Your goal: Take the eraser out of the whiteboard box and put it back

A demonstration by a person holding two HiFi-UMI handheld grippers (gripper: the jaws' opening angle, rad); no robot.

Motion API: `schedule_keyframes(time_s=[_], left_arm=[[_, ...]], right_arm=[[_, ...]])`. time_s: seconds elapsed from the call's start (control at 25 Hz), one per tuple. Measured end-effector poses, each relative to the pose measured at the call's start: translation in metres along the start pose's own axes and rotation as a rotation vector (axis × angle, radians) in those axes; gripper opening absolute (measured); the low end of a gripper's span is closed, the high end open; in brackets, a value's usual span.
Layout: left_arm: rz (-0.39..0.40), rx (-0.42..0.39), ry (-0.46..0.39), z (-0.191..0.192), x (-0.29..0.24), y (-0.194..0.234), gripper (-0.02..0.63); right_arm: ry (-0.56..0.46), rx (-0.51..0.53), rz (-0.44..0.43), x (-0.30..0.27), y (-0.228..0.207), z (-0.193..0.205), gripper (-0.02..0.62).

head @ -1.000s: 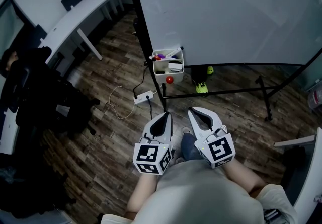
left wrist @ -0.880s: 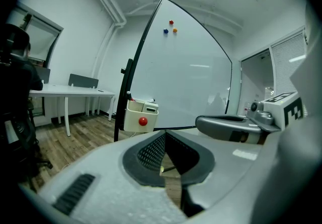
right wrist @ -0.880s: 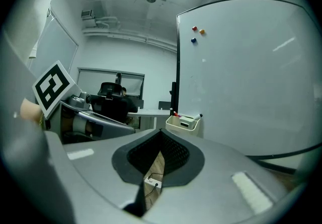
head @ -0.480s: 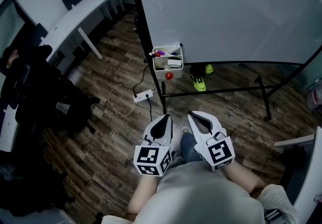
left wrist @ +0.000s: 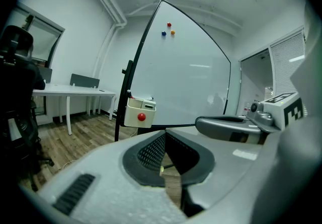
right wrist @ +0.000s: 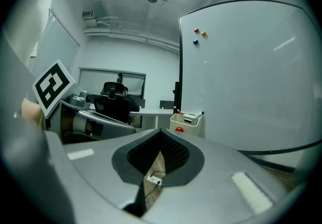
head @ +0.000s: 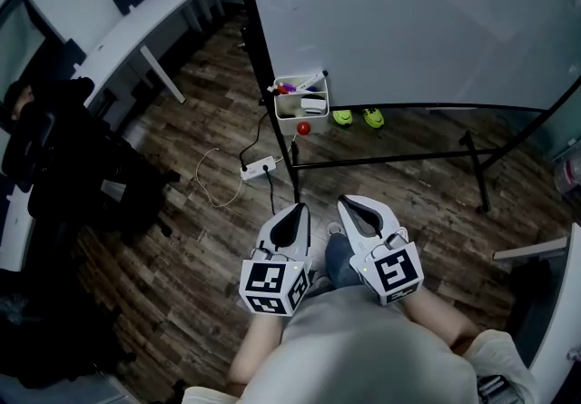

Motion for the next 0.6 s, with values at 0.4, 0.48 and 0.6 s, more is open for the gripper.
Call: schedule_keyframes(time_s=[0.4,0.48,0.6], left_arm=[[0.005,-0.003,-0.005,-0.0019,0.0008,-0.0022,0.005],[0.006,-0.004,-0.005,-0.0015,0.0006,-0.0027,0.005],[0.005,-0.005,-0.004,-0.0006,-0.0001,-0.0024,0.003]], right_arm=[[0.006,-0.025,0.021,0.0021,-0.0002,-0.0016,0.003],[0.008,-0.031,0.024,0.002,-0.0002,-0.0019,0.003],[0.012,-0.03,0.029,0.0009,-0.001,-0.0031,0.003]])
Point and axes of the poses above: the fingertips, and each gripper's own axes: x backward along the fingers, y to its left, z out of its underside, the point moved 6 cm from there along x, backward along the fingers, and after that the axes turned 9 degrees about -y, right-handed, at the moved point
